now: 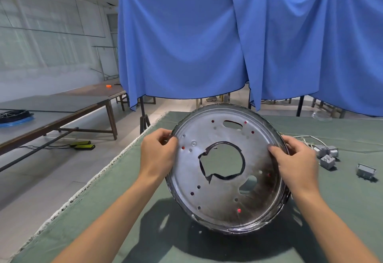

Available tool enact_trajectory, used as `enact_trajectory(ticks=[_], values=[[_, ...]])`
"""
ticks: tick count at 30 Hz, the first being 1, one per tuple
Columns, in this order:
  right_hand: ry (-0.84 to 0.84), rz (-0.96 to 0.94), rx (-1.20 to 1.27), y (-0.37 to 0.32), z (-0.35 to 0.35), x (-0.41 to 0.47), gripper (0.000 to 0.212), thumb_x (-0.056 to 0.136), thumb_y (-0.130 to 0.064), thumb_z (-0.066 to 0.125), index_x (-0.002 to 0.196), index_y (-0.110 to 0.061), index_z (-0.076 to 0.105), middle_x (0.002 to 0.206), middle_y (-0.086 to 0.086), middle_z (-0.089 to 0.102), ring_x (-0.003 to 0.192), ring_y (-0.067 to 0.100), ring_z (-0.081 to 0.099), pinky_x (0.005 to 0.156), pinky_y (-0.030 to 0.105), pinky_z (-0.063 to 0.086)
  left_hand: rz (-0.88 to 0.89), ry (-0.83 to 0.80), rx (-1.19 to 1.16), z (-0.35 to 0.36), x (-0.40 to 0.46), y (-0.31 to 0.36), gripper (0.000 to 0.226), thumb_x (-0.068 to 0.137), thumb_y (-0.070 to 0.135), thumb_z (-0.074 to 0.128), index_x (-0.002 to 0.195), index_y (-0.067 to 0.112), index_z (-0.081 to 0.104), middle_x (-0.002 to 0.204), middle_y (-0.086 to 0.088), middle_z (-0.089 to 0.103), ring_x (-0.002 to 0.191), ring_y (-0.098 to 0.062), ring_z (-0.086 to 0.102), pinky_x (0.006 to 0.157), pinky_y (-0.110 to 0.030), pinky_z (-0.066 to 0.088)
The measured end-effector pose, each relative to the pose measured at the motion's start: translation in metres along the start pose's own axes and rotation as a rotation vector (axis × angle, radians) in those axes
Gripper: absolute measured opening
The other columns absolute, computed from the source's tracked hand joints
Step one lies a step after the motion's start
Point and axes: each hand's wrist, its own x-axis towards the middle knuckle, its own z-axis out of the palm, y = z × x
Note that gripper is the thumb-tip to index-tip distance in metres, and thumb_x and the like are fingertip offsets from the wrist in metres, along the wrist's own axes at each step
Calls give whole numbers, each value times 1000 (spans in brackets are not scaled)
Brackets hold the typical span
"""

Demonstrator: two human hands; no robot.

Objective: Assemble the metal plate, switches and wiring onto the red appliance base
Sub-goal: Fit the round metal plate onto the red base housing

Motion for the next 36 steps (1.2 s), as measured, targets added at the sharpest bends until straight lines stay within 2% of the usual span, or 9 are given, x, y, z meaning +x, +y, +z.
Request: enact_trajectory(ticks=[5, 8, 12, 16, 22, 27, 30, 33, 36], values=[[50, -15, 48, 3, -1, 0, 27, 83, -11, 70, 96, -34, 63, 84, -23, 63, 81, -1, 62, 68, 23, 46, 6, 9, -18, 3, -1, 0, 17, 87, 5, 61, 77, 17, 68, 68, 5, 65, 60, -2, 56, 55, -11, 44], [65, -11, 46, 5, -1, 2, 21, 82, -13, 70, 92, -30, 63, 84, -17, 64, 79, 6, 63, 68, 28, 47, 5, 12, -43, 3, -1, 1, 16, 86, 6, 61, 79, 16, 69, 69, 4, 66, 62, -6, 58, 57, -13, 45], [69, -22, -5, 4, -2, 2, 17, 83, -16, 70, 85, -30, 61, 80, -17, 63, 76, 9, 62, 69, 31, 46, 33, 16, -3, 3, -1, 2, 24, 86, 6, 62, 71, 24, 65, 64, 10, 63, 56, 3, 55, 54, -8, 42], [23, 1, -13, 3, 0, 2, 27, 81, -11, 70, 76, -35, 58, 79, -20, 62, 76, 3, 61, 69, 30, 46, -59, 11, -18, 3, 1, -1, 19, 84, 3, 61, 74, 17, 68, 68, 4, 66, 62, -7, 57, 57, -16, 46], [-86, 104, -69, 7, 1, 6, 18, 78, -7, 68, 90, -19, 64, 84, -5, 65, 83, 19, 60, 75, 33, 47, -233, -27, 29, 3, 9, -7, 25, 85, 5, 63, 65, 19, 67, 65, 0, 66, 60, -13, 56, 58, -25, 46], [-208, 187, -30, 4, 4, 6, 18, 77, -9, 68, 79, -26, 63, 75, -8, 64, 69, 12, 57, 61, 29, 42, -405, -178, 152, -1, 21, -20, 13, 84, 4, 64, 73, 7, 69, 65, -11, 58, 51, -20, 47, 48, -22, 38], [-247, 227, -32, 7, 8, 5, 10, 77, -12, 68, 80, -21, 67, 58, -12, 59, 54, 12, 50, 52, 25, 37, -473, -246, 181, -2, 23, -29, 11, 84, 1, 65, 76, 9, 64, 71, -11, 52, 59, -20, 45, 51, -25, 35], [-259, 259, -52, 9, 10, 6, 6, 77, -15, 68, 79, -20, 68, 69, -3, 64, 53, 15, 51, 50, 24, 37, -507, -281, 205, -2, 23, -36, 9, 83, 1, 67, 75, 6, 66, 72, -10, 52, 62, -21, 46, 51, -24, 35], [-263, 272, -51, 11, 10, 7, 4, 76, -15, 68, 75, -20, 69, 61, -4, 61, 49, 15, 50, 50, 24, 35, -525, -305, 158, -1, 22, -39, 6, 82, 1, 66, 78, 5, 65, 77, -13, 54, 70, -22, 48, 55, -25, 36]])
